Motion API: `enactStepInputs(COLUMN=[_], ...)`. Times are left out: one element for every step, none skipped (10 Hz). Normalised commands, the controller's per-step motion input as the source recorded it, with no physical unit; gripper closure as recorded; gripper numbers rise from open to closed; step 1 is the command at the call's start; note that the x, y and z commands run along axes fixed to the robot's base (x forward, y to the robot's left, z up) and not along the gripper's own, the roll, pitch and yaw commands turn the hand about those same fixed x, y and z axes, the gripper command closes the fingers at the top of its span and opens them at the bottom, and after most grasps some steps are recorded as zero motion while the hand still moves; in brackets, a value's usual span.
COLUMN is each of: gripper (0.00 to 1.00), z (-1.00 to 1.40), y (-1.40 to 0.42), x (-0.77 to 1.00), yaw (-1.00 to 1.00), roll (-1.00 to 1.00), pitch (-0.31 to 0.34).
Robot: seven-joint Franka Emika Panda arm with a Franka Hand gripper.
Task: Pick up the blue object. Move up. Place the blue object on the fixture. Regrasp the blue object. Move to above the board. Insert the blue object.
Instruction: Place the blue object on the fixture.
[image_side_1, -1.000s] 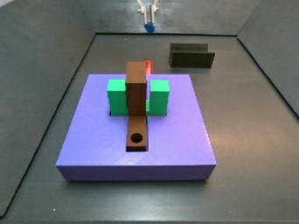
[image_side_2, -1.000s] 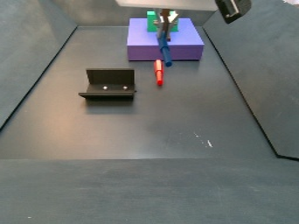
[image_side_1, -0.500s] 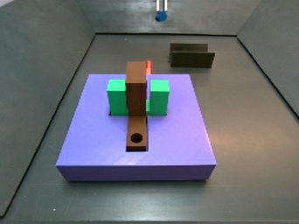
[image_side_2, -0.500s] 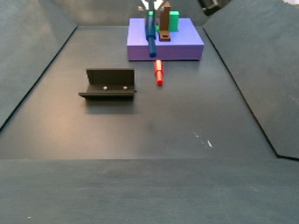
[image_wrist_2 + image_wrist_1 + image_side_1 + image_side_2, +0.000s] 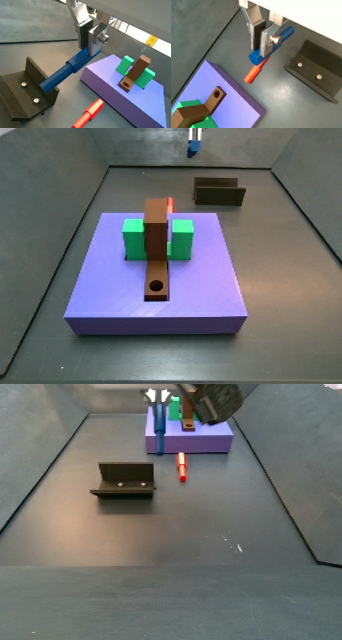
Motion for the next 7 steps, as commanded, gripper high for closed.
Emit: enactStepInputs(gripper=[1.0, 1.0, 1.0, 1.0, 1.0, 1.0, 1.0], z=[-0.24, -0.31, -0.35, -0.4, -0.37, -0.3, -0.2], y=[0.18, 0.1, 0.16, 0.16, 0.05, 0.0, 0.0], x=[0.07, 0.31, 0.67, 0.71, 0.67, 0.49, 0.41], yaw=[0.06, 0.0, -0.04, -0.15, -0.17, -0.19, -0.16], roll=[0.0, 0.08, 0.07, 0.02, 0.0, -0.14, -0.35], pitch=[0.0, -0.051, -0.086, -0.177, -0.197, -0.214, -0.231])
